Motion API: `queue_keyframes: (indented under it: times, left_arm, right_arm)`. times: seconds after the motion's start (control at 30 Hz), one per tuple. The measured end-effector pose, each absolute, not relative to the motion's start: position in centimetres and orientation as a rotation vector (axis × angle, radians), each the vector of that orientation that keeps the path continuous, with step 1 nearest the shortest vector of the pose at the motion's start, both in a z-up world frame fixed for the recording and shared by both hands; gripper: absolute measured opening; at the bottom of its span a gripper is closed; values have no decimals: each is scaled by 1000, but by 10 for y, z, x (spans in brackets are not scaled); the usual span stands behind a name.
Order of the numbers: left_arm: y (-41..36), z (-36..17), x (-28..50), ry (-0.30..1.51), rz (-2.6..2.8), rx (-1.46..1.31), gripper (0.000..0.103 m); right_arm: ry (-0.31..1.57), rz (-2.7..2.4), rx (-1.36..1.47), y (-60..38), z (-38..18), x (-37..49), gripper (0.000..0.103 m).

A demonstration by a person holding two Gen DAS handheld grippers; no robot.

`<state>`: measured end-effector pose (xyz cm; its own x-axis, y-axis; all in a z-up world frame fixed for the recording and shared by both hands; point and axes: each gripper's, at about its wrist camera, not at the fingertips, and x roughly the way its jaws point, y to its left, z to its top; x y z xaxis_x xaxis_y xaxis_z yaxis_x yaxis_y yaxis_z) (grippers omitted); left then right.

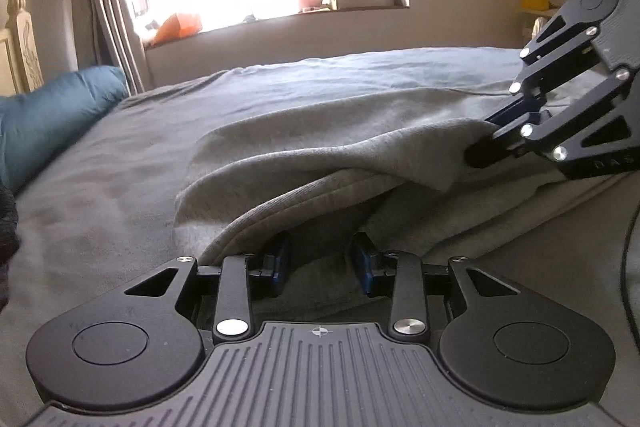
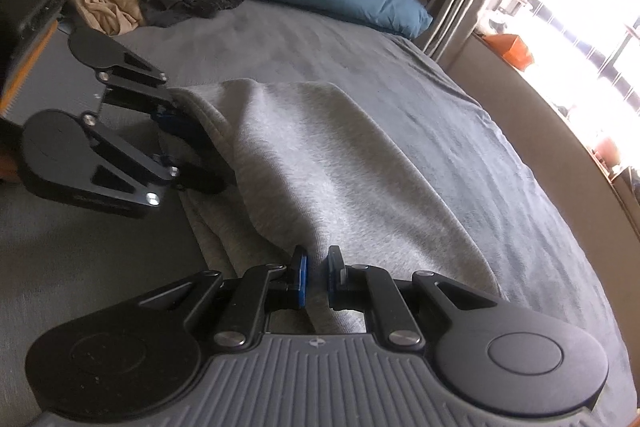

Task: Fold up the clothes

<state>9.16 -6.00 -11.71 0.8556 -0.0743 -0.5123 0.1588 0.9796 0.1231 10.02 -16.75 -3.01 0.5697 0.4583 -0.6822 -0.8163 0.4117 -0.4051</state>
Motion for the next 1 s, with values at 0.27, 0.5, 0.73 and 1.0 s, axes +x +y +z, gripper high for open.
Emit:
queue_keyframes:
  times: [0.27,0.5,0.73,1.0]
  left_arm:
    - [-51,-112,88,554,-130,137,37]
    - [-49,-91,59,585,-176,196,38]
    - [-76,-73,63,460,-272,423,38]
    - [-98,-89,94,495,-451,656,39]
  right_arm:
    - [286,821,-1171,-153,-83,52,12]
    - [275,795,-1179,-150,-88,49,14]
    - [335,805,-1100,-147,-77,59,14]
    - [368,814,-1069,-147,-70,64,14]
